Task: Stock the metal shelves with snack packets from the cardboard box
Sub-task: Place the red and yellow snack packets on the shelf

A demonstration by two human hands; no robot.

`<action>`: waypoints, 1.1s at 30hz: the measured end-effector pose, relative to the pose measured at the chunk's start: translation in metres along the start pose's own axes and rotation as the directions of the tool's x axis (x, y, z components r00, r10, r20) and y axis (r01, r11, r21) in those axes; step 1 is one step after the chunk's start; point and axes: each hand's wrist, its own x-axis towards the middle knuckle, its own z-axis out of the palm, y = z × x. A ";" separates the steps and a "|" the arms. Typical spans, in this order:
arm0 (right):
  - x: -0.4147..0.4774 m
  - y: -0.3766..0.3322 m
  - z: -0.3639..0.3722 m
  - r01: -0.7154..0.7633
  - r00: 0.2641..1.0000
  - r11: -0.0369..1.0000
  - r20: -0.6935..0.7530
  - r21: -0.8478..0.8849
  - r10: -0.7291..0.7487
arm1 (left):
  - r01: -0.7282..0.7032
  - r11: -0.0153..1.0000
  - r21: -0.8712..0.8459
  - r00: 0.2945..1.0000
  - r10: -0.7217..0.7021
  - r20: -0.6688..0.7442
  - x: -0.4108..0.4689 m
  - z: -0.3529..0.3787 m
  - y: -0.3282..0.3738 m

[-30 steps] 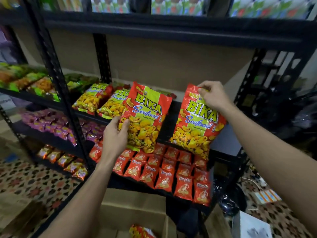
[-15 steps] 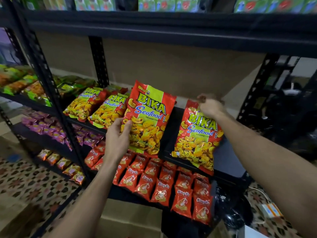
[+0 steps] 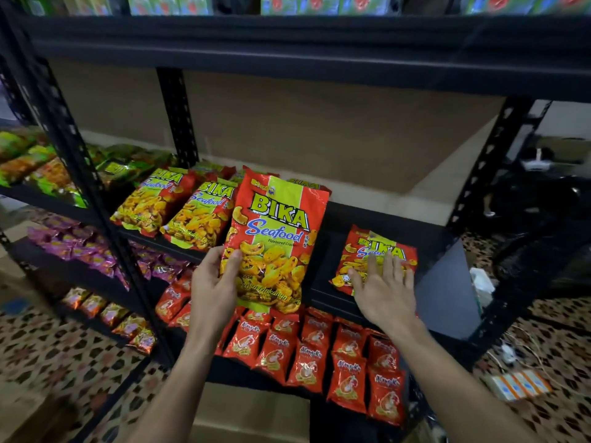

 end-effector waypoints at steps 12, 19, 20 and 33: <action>0.086 -0.010 0.005 0.059 0.998 0.996 0.006 -0.064 -0.059 | 0.011 0.999 -0.036 0.997 -0.014 -0.072 0.030 -0.006 -0.004; 0.123 -0.015 0.005 0.069 0.996 0.991 0.062 -0.115 -0.062 | 0.009 1.000 -0.002 0.998 -0.009 -0.065 0.042 0.001 -0.007; 0.127 -0.016 0.005 0.073 0.996 0.990 0.060 -0.117 -0.066 | 0.016 1.000 -0.003 0.998 -0.016 -0.064 0.043 0.002 -0.007; 0.131 -0.014 -0.016 0.064 0.994 0.997 0.085 0.036 -0.067 | 0.002 0.999 -0.042 1.000 -0.002 -0.002 0.046 0.019 -0.003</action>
